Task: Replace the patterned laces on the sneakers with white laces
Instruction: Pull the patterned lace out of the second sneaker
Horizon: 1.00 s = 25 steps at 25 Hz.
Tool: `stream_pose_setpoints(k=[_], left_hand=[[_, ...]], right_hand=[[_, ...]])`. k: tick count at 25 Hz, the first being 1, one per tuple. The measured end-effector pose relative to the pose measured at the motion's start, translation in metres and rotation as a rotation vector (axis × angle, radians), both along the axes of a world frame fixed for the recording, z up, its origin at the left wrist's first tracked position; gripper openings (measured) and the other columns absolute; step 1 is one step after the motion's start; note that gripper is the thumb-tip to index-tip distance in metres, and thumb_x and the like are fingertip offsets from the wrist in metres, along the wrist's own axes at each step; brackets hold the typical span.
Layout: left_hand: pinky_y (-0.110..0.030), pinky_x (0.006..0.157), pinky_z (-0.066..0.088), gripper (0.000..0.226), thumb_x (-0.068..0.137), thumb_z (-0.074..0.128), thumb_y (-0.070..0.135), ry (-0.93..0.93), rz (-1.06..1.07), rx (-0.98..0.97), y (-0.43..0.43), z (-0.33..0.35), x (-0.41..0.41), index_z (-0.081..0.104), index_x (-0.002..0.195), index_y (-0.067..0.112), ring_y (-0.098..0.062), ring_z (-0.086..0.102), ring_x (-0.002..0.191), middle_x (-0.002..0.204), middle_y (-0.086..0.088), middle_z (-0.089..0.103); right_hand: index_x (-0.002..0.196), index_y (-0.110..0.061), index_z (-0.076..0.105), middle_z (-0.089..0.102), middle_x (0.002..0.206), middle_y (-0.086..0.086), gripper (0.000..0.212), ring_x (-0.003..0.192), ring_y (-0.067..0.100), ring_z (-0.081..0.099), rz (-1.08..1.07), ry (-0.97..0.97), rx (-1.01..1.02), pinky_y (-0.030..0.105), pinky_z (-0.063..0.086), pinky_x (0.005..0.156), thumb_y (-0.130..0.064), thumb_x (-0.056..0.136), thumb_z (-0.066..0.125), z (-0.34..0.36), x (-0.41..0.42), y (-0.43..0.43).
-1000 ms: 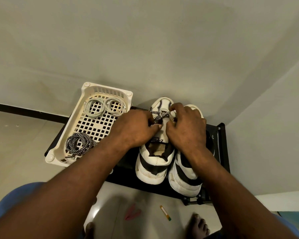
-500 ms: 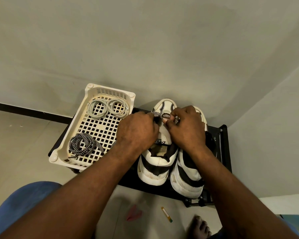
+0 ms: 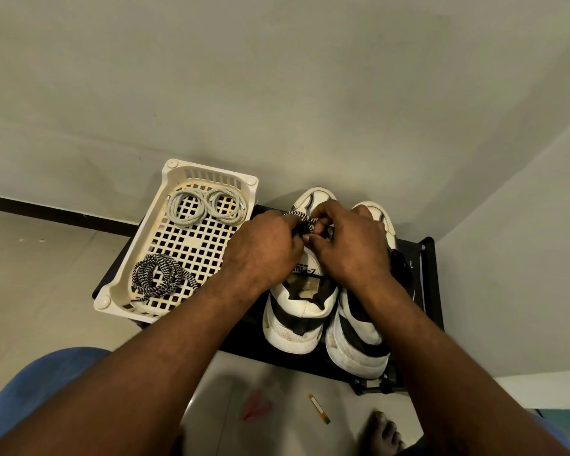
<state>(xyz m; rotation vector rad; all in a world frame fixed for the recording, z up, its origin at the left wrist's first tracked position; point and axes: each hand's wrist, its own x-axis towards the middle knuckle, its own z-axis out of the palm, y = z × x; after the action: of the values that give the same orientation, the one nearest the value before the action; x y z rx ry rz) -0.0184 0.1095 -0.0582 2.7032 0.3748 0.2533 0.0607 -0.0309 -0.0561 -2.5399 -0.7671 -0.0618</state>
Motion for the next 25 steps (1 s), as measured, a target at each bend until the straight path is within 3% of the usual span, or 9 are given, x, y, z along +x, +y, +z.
stream_pose_setpoints(k=[6, 11, 13, 16, 17, 18, 20, 22, 25], left_hand=[[-0.037, 0.089, 0.055, 0.038, 0.099, 0.054, 0.029, -0.028, 0.003, -0.119, 0.000, 0.006, -0.003, 0.067, 0.134, 0.034, -0.021, 0.067, 0.109, 0.123, 0.001, 0.071], [-0.034, 0.088, 0.055, 0.036, 0.097, 0.056, 0.026, -0.019, 0.001, -0.224, 0.003, 0.010, -0.004, 0.071, 0.128, 0.036, -0.020, 0.068, 0.102, 0.114, 0.002, 0.074], [-0.036, 0.086, 0.055, 0.035, 0.098, 0.054, 0.027, -0.016, 0.012, -0.152, 0.003, 0.008, -0.005, 0.071, 0.128, 0.034, -0.023, 0.067, 0.101, 0.113, -0.001, 0.072], [-0.039, 0.086, 0.056, 0.035, 0.098, 0.051, 0.030, 0.001, 0.026, -0.100, 0.003, 0.004, -0.002, 0.069, 0.128, 0.032, -0.024, 0.067, 0.101, 0.116, -0.001, 0.071], [-0.039, 0.086, 0.056, 0.035, 0.098, 0.050, 0.032, 0.013, 0.031, -0.085, 0.003, 0.003, 0.000, 0.068, 0.129, 0.032, -0.024, 0.067, 0.102, 0.117, -0.001, 0.071], [-0.040, 0.085, 0.057, 0.036, 0.098, 0.050, 0.033, 0.021, 0.035, -0.066, 0.003, 0.002, 0.001, 0.067, 0.129, 0.032, -0.024, 0.067, 0.102, 0.118, 0.000, 0.070], [-0.041, 0.084, 0.057, 0.035, 0.098, 0.048, 0.035, 0.024, 0.029, -0.026, 0.003, -0.001, 0.003, 0.066, 0.128, 0.030, -0.023, 0.066, 0.101, 0.117, -0.001, 0.069], [-0.041, 0.083, 0.056, 0.034, 0.099, 0.048, 0.035, 0.021, 0.010, 0.000, 0.003, -0.002, 0.003, 0.066, 0.127, 0.027, -0.024, 0.065, 0.100, 0.115, -0.002, 0.068], [-0.041, 0.083, 0.056, 0.032, 0.100, 0.050, 0.035, 0.014, -0.026, -0.014, 0.005, -0.003, 0.002, 0.068, 0.123, 0.023, -0.023, 0.064, 0.098, 0.112, -0.003, 0.067]], right_hand=[[0.116, -0.036, 0.068, 0.069, 0.104, -0.010, 0.034, 0.116, 0.024, 0.052, -0.062, -0.072, -0.178, 0.047, 0.040, 0.097, -0.058, 0.090, 0.070, 0.005, -0.005, 0.003], [0.110, -0.041, 0.075, 0.063, 0.110, -0.007, 0.019, 0.116, 0.026, 0.050, 0.000, -0.083, -0.304, 0.047, 0.040, 0.094, -0.049, 0.095, 0.066, 0.006, -0.003, 0.004], [0.091, -0.040, 0.074, 0.061, 0.101, -0.010, 0.007, 0.109, 0.022, 0.053, 0.025, 0.050, -0.070, 0.045, 0.044, 0.093, -0.037, 0.093, 0.068, 0.003, 0.001, 0.002], [0.074, -0.027, 0.069, 0.064, 0.097, -0.001, 0.016, 0.093, 0.016, 0.060, -0.109, 0.431, 0.575, 0.037, 0.045, 0.084, -0.024, 0.090, 0.067, 0.012, 0.013, -0.009], [0.073, -0.017, 0.068, 0.064, 0.094, 0.003, 0.020, 0.087, 0.016, 0.059, -0.147, 0.484, 0.658, 0.035, 0.043, 0.080, -0.024, 0.092, 0.068, 0.014, 0.015, -0.012], [0.072, -0.012, 0.064, 0.064, 0.090, 0.004, 0.027, 0.084, 0.017, 0.058, -0.140, 0.444, 0.635, 0.035, 0.042, 0.077, -0.026, 0.093, 0.071, 0.012, 0.016, -0.014], [0.070, -0.022, 0.057, 0.060, 0.086, -0.003, 0.028, 0.087, 0.020, 0.057, -0.086, 0.214, 0.394, 0.036, 0.043, 0.078, -0.030, 0.087, 0.078, 0.004, 0.011, -0.011], [0.089, -0.032, 0.058, 0.059, 0.102, -0.007, 0.020, 0.104, 0.024, 0.054, -0.015, 0.015, 0.183, 0.041, 0.044, 0.087, -0.026, 0.083, 0.076, -0.001, 0.004, -0.005], [0.121, -0.034, 0.066, 0.058, 0.128, -0.005, 0.033, 0.125, 0.025, 0.045, 0.002, -0.098, -0.115, 0.047, 0.040, 0.100, -0.040, 0.089, 0.073, -0.005, 0.004, -0.002]])
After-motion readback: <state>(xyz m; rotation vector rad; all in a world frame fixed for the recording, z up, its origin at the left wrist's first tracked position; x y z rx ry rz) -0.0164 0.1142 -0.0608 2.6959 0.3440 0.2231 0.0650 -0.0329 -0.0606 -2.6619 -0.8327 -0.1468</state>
